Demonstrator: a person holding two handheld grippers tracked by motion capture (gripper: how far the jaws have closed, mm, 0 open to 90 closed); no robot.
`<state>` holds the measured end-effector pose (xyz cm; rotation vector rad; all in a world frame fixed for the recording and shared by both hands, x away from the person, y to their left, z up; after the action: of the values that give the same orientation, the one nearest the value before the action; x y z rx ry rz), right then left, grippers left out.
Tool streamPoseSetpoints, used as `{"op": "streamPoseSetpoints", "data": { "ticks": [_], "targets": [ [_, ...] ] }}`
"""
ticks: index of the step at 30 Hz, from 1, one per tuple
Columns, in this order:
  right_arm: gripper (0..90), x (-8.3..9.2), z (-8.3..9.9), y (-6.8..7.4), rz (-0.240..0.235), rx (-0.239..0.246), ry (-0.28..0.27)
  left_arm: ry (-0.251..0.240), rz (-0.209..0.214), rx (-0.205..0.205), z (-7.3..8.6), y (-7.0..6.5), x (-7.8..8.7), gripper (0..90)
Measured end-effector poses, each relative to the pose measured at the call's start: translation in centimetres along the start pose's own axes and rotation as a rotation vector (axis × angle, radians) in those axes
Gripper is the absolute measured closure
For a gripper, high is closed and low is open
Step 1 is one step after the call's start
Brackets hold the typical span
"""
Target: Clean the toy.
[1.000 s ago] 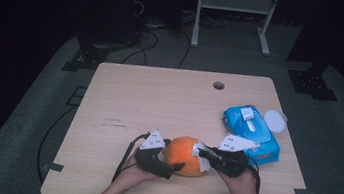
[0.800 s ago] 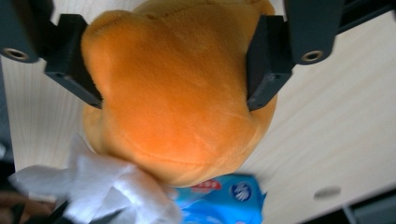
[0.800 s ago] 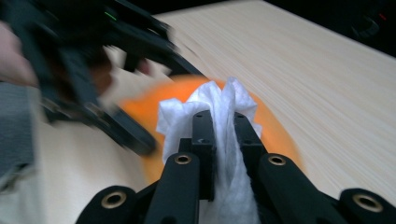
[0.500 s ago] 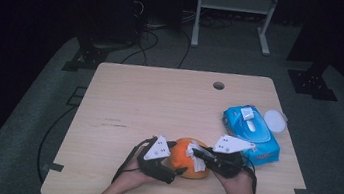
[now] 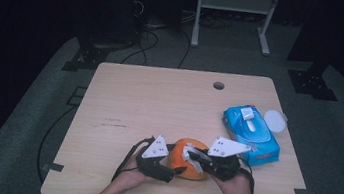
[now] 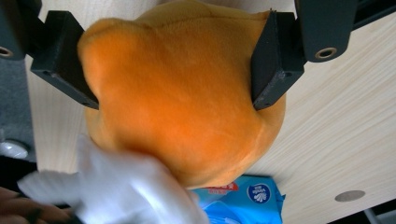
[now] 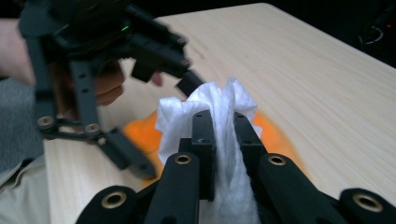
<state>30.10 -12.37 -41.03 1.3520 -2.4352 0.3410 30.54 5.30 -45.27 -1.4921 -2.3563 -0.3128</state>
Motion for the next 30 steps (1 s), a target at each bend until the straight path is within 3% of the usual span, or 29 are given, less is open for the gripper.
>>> {"op": "streamPoseSetpoints", "data": {
  "ticks": [4, 6, 7, 11, 14, 17, 22, 25, 30],
  "targets": [
    [81.8, 0.1, 1.1, -1.8, 0.041, -0.052, 0.022, -0.017, 0.004, 0.075, -0.2, 0.5, 0.0, 13.2],
    [81.8, 0.1, 1.6, -2.3, 0.027, -0.093, 0.022, -0.049, 0.04, 0.161, -0.2, 0.7, 0.2, 10.2],
    [81.7, 0.2, 1.6, -2.4, 0.023, -0.093, 0.019, -0.068, 0.053, 0.197, -0.3, 0.9, 0.3, 9.4],
    [81.7, 0.6, 1.6, -1.9, 0.015, -0.071, 0.032, -0.051, 0.051, 0.243, 0.1, 1.0, 0.2, 10.2],
    [81.7, 0.8, 1.5, -1.6, 0.013, -0.061, 0.05, -0.052, 0.043, 0.206, 0.3, 0.8, 0.1, 21.5],
    [81.7, 0.8, 0.8, -0.6, 0.017, -0.024, 0.037, -0.042, 0.04, 0.158, 0.1, 0.6, 0.2, 25.3],
    [81.8, -0.5, -0.2, 1.1, -0.038, 0.015, 0.028, -0.006, 0.01, 0.02, -0.1, -0.3, 0.1, 28.6],
    [81.8, -0.4, -0.1, 0.6, -0.038, -0.011, 0.019, -0.015, 0.009, -0.007, -0.1, -0.4, 0.1, 30.6],
    [81.8, 0.6, 0.9, -1.6, 0.028, -0.053, 0.036, -0.02, 0.018, 0.002, 0.0, -0.2, 0.1, 27.6]
  ]
}}
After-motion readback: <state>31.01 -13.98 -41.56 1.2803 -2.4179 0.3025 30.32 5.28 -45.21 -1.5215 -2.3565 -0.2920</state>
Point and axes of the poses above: each handheld gripper's, and its own axes: x roughly backward along the jaws, z roughly out of its underside, y roughly to its left, the point moved 4 cm from there along -x, roughly forward along the jaws, and after that the axes turned 5 degrees about -y, right-handed, at the moved point
